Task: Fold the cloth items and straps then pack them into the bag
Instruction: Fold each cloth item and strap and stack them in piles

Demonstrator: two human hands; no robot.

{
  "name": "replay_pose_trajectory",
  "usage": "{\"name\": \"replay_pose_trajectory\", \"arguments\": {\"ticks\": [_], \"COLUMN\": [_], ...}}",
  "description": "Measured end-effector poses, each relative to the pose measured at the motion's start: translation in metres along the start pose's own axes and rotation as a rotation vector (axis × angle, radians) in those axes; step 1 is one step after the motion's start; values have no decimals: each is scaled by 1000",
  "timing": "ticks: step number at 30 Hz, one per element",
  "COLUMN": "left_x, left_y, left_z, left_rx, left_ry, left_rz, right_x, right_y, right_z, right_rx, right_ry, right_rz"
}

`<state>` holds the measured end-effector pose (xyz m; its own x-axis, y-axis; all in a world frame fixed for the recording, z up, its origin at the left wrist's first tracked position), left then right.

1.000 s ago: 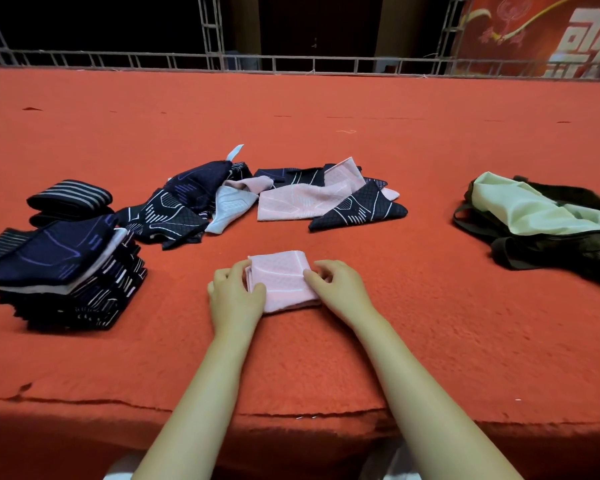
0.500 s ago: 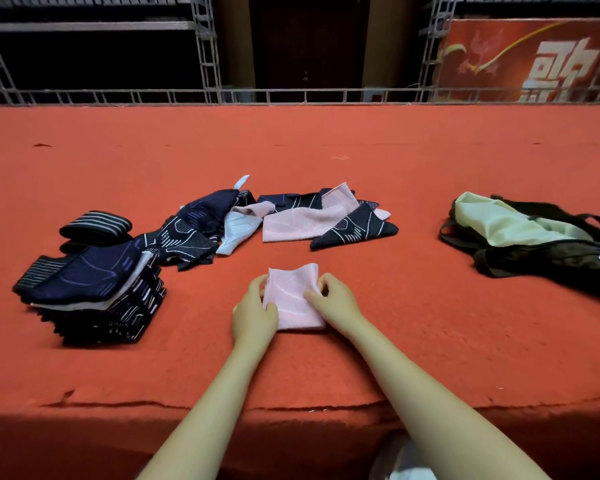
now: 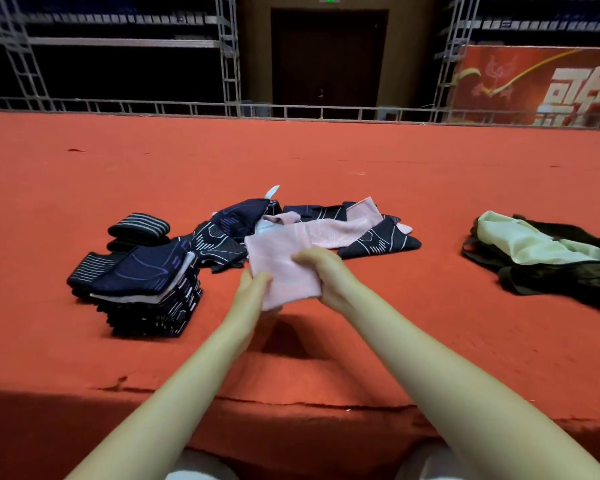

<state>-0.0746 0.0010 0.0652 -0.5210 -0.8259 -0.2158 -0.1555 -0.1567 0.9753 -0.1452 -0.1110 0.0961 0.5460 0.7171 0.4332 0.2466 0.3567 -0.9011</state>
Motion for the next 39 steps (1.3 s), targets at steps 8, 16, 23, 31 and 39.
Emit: {"name": "replay_pose_trajectory", "arguments": {"ticks": [8, 16, 23, 31, 39], "left_x": [-115, -203, -233, -221, -186], "left_y": [54, 50, -3, -31, 27], "left_z": [-15, -42, -65, -65, -25], "left_rx": [264, 207, 131, 112, 541], "left_ry": [262, 436, 440, 306, 547], "left_rz": [-394, -564, -917, -1143, -977], "right_x": [80, 165, 182, 153, 94], "right_y": [19, 36, 72, 102, 78], "right_z": [-30, -45, -54, -54, -45], "right_rx": [-19, -61, -116, -75, -112], "right_ry": [23, 5, -21, -15, -40], "right_rz": [-3, 246, 544, 449, 349]}}
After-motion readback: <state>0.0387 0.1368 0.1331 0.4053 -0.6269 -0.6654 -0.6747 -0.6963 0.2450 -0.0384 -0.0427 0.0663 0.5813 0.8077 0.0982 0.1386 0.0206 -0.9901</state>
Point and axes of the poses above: each hand's wrist, its own z-axis away from the middle knuckle, its own x-axis out of the palm, y = z × x, the point moved 5 cm from there along -z, towards the middle knuckle, and after that the axes turned 14 degrees about -z, right-handed, at the moved point
